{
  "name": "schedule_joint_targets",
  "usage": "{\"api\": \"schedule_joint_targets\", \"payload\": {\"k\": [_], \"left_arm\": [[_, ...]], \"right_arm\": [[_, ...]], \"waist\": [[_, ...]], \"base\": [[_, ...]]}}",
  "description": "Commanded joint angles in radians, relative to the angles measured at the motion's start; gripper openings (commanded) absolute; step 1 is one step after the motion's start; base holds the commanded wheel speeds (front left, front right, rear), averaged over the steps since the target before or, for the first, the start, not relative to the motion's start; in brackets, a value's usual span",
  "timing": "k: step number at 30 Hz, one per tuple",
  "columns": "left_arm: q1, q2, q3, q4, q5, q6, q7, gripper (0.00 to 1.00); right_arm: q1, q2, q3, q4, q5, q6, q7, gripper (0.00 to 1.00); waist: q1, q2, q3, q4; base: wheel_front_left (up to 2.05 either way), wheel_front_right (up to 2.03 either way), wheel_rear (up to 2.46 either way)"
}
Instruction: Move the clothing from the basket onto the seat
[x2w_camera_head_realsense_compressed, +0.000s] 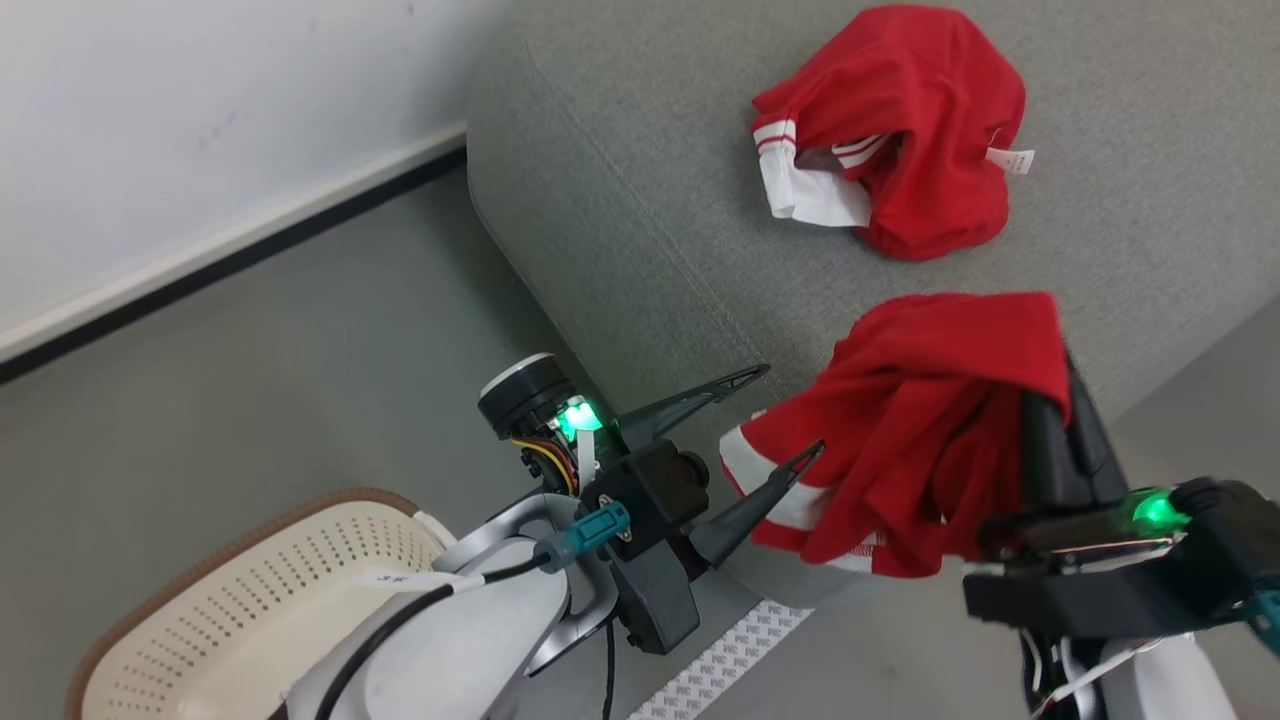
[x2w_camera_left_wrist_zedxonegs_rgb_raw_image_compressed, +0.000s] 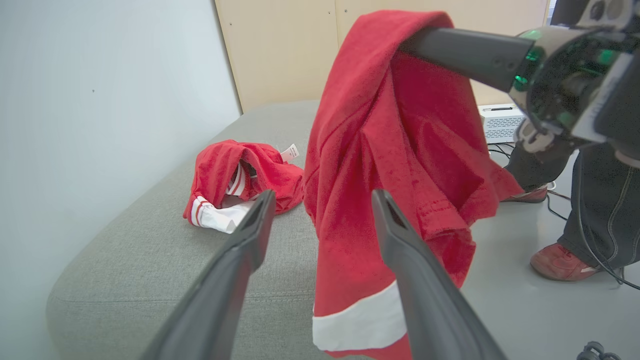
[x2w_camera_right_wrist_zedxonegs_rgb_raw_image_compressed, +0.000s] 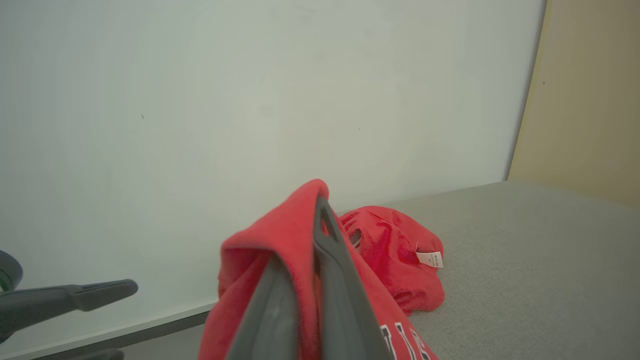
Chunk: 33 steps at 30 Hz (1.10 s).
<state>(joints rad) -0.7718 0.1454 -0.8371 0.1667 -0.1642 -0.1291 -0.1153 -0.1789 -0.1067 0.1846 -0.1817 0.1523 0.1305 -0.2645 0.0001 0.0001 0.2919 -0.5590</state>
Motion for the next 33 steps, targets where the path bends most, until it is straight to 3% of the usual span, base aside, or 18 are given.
{"api": "schedule_joint_targets", "payload": {"k": [1, 5, 12, 21, 33], "left_arm": [[-0.013, 0.014, -0.007, 0.001, -0.014, 0.000, 0.006, 1.00], [-0.025, 0.029, -0.021, -0.006, -0.024, 0.000, 0.023, 1.00], [-0.059, 0.071, -0.035, -0.043, -0.036, -0.001, 0.077, 1.00], [-0.137, 0.155, -0.020, -0.130, 0.004, 0.001, 0.178, 1.00], [-0.173, 0.206, -0.046, -0.203, -0.005, 0.002, 0.242, 1.00]], "right_arm": [[-0.027, 0.014, -0.017, -0.011, 0.016, 0.000, -0.002, 0.00], [-0.067, 0.032, -0.062, -0.016, 0.047, 0.000, -0.002, 0.00], [-0.272, 0.039, -0.194, -0.022, 0.102, 0.000, -0.002, 0.00], [-0.656, -0.052, -0.417, 0.063, 0.131, 0.000, -0.002, 0.00], [-0.918, -0.199, -0.623, 0.158, 0.075, 0.000, -0.001, 0.00]], "waist": [[-0.0001, -0.0001, 0.045, -0.005], [-0.0001, -0.0001, 0.087, -0.004], [-0.0001, -0.0001, 0.202, 0.000], [-0.0001, -0.0001, 0.411, 0.034], [-0.0001, -0.0001, 0.538, 0.104]], "base": [[0.03, 0.03, 0.03], [0.01, 0.01, 0.01], [0.00, 0.00, 0.00], [0.00, 0.00, 0.00], [0.00, 0.00, 0.00]]}}
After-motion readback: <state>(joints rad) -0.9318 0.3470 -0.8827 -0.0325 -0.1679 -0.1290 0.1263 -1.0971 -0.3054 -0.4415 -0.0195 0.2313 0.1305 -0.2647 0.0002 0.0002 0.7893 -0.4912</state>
